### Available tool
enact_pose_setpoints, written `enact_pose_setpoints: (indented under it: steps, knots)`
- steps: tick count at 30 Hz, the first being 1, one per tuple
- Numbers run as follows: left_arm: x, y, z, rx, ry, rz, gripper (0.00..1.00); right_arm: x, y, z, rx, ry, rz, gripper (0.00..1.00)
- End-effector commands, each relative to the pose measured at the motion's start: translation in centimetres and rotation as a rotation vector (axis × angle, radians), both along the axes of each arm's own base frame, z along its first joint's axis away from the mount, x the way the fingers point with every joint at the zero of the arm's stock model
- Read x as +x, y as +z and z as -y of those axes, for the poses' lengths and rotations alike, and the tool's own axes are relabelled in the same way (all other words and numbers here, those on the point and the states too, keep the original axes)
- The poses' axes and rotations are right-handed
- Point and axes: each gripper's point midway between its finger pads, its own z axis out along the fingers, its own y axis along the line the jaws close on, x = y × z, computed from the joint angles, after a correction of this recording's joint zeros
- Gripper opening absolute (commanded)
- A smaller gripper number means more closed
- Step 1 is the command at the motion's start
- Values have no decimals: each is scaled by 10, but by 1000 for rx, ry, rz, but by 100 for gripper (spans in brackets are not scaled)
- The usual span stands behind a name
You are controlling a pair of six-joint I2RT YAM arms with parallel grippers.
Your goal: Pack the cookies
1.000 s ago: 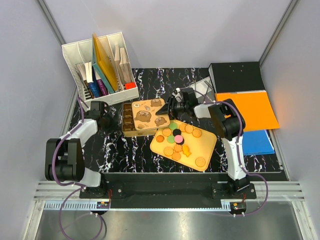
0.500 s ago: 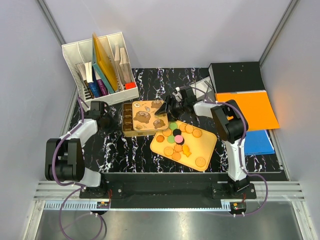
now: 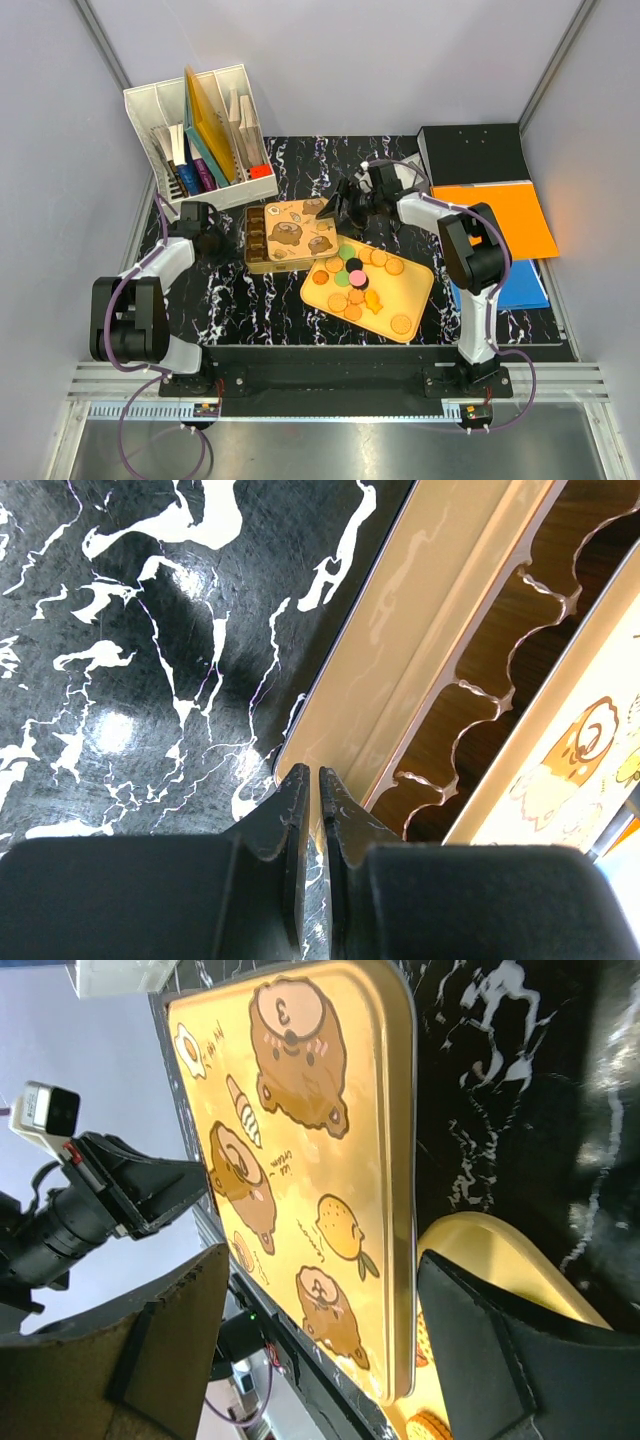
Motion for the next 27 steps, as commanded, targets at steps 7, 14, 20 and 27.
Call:
enact_pose_setpoints:
  steps: [7,14,20,27]
  knots:
    - [19,19,11,-53,-36,72,11,4,21,21,-17,-16,58,82]
    - [18,22,9,-46,-35,81,11,16,11,41,-95,-103,79,58]
    - [19,25,8,-42,-33,89,11,29,20,66,-181,-181,144,51]
    - [20,26,8,-45,-26,89,11,46,7,90,-352,-214,137,8]
